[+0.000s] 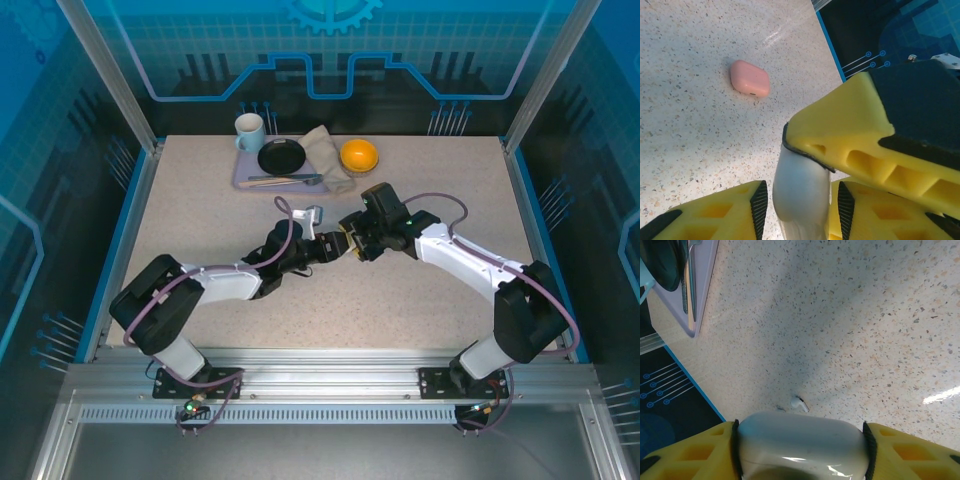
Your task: Insert wireless bluetooth earbuds into charging case
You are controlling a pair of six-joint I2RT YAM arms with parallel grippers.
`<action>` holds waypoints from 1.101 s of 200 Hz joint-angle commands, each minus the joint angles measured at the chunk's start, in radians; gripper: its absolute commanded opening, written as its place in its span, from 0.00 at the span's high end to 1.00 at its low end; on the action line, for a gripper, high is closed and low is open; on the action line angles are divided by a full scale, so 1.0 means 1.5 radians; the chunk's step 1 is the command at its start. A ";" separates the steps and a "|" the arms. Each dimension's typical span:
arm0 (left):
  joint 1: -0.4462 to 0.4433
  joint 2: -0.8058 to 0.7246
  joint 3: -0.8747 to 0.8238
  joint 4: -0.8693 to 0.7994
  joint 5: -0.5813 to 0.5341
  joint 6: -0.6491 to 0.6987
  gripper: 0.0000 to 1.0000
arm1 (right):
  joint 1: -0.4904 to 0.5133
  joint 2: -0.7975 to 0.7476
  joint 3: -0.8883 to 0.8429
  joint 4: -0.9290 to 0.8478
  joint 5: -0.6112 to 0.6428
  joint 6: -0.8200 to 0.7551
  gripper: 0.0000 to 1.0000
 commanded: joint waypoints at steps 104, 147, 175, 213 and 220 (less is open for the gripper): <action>-0.006 0.026 0.032 0.026 0.005 -0.004 0.75 | -0.007 -0.024 -0.003 0.011 -0.011 0.006 0.60; -0.007 0.025 0.043 0.016 0.010 -0.003 0.91 | -0.009 -0.032 -0.001 0.014 -0.011 0.007 0.56; -0.006 0.011 0.048 -0.014 0.011 0.009 0.99 | -0.025 -0.039 0.009 0.017 -0.017 -0.008 0.31; 0.007 -0.048 0.041 -0.085 0.036 0.047 1.00 | -0.098 -0.099 0.010 0.006 -0.014 -0.109 0.19; 0.016 -0.065 0.037 -0.099 0.050 0.056 1.00 | -0.114 -0.110 0.010 0.001 -0.020 -0.149 0.19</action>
